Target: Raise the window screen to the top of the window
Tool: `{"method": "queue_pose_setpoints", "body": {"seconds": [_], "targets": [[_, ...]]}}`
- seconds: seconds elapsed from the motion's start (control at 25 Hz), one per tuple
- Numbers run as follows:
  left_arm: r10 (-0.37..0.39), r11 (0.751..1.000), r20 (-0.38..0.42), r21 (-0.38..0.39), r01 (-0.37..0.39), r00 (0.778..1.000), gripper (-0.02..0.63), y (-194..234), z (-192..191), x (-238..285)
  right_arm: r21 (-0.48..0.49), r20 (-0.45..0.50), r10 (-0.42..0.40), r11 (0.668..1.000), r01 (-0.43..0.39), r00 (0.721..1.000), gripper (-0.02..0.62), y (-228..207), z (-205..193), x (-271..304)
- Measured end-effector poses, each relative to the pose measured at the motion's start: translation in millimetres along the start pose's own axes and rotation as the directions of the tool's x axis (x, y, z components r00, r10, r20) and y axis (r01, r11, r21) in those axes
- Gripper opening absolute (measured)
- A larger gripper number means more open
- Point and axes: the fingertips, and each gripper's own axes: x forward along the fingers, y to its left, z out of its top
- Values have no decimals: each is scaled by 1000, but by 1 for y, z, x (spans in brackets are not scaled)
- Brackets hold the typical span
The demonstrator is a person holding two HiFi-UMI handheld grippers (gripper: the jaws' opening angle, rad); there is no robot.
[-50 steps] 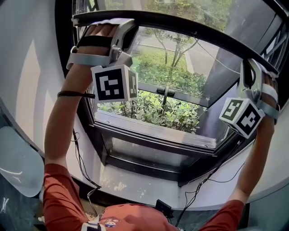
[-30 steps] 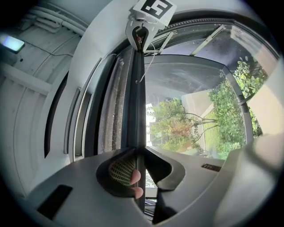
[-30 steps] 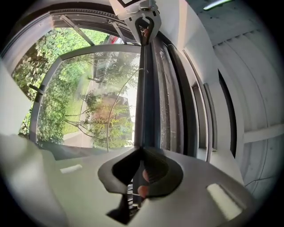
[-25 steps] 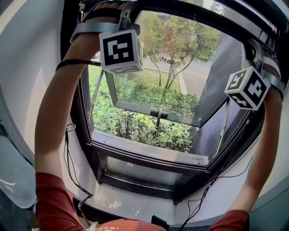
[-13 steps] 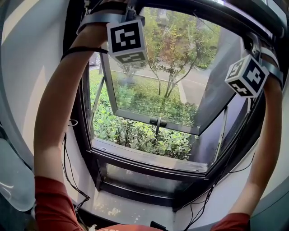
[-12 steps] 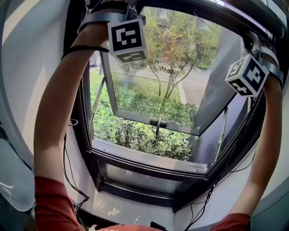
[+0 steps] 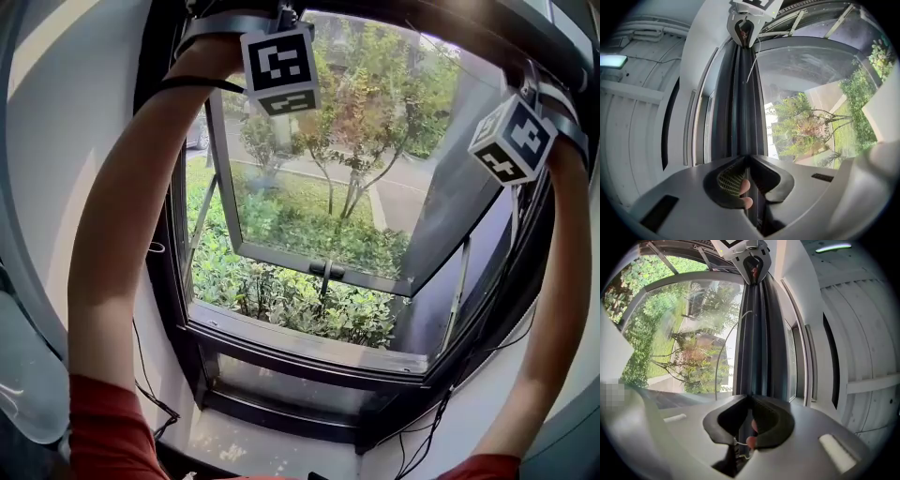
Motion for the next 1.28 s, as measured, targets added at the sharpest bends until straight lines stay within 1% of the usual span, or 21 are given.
{"method": "queue_pose_setpoints", "body": {"seconds": [0.2,0.32,0.4,0.68,0.76,0.92,1.0,1.12,1.2,1.28], "targets": [[14,1000,-27,4,-14,1000,38,8,2,10,9,-17,-10,1000,10,1000,41,-8,-1,10],[21,1000,-30,8,-20,999,37,11,2,13,15,-26,3,1000,-3,1000,41,-10,-2,12],[16,1000,-34,-1,-16,999,38,12,1,14,19,-26,9,1000,-8,1000,41,-12,-1,12],[7,1000,-33,-13,-8,999,38,12,1,14,17,-29,-14,1000,15,999,41,-12,-1,12],[0,999,-32,-35,-1,999,37,13,2,13,17,-30,-26,1000,27,999,41,-13,-1,11],[-5,994,-13,-106,3,1000,37,13,3,7,40,-12,-48,998,49,999,51,-13,0,9],[6,990,5,-142,-5,1000,37,15,6,3,51,-5,-40,998,40,999,63,-11,0,7],[35,984,31,-176,-29,999,38,21,11,-7,67,2,-20,998,20,1000,81,-9,1,1],[46,977,44,-210,-36,998,38,24,13,-16,72,13,-21,997,20,1000,81,-7,4,-5],[43,962,59,-271,-26,997,38,22,15,-25,72,30,-28,997,26,999,84,-6,7,-13]]}}
